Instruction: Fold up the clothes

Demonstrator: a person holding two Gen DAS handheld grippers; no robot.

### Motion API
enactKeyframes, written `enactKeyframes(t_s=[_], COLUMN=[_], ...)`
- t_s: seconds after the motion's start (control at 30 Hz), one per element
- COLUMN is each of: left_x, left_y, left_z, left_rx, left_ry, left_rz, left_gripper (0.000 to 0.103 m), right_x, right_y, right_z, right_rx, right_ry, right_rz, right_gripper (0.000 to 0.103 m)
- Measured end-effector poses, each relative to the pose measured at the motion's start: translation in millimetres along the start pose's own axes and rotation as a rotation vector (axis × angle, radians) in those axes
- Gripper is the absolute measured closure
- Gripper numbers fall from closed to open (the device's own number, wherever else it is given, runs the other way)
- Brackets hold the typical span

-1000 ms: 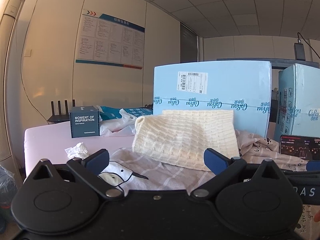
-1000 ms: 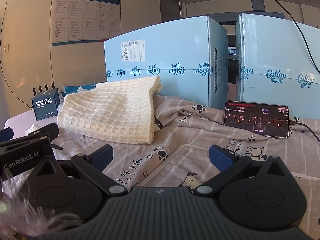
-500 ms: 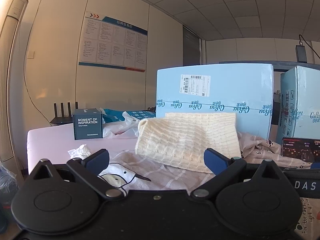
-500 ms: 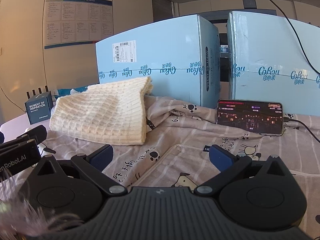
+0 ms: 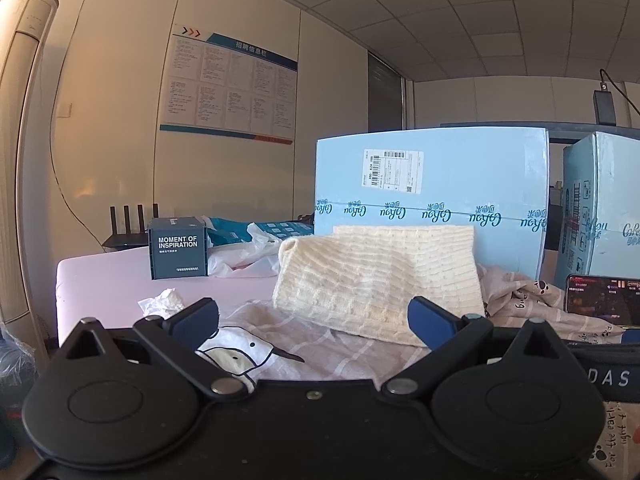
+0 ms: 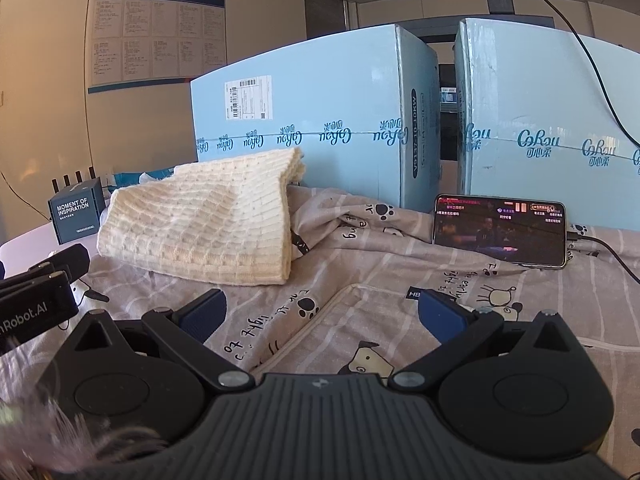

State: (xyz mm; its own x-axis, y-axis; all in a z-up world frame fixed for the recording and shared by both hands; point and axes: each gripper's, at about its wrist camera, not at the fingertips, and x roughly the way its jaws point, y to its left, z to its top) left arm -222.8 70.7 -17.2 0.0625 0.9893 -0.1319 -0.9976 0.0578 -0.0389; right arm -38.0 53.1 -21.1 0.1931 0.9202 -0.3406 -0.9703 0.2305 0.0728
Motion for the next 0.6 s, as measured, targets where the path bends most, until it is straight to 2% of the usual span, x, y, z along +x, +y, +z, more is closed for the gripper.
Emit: enactKeyframes(t_s=[0.6], left_x=[-2.3], left_y=[-1.7], left_z=[-0.6], left_rx=[0.010], left_ry=[-0.009], left_rz=[0.040], left_gripper=[0.000], right_x=[0.1], right_y=[-0.6], right_z=[-0.5], right_rx=[0.002], right_ry=[-0.001], right_rz=[0.008], right_gripper=[0.000])
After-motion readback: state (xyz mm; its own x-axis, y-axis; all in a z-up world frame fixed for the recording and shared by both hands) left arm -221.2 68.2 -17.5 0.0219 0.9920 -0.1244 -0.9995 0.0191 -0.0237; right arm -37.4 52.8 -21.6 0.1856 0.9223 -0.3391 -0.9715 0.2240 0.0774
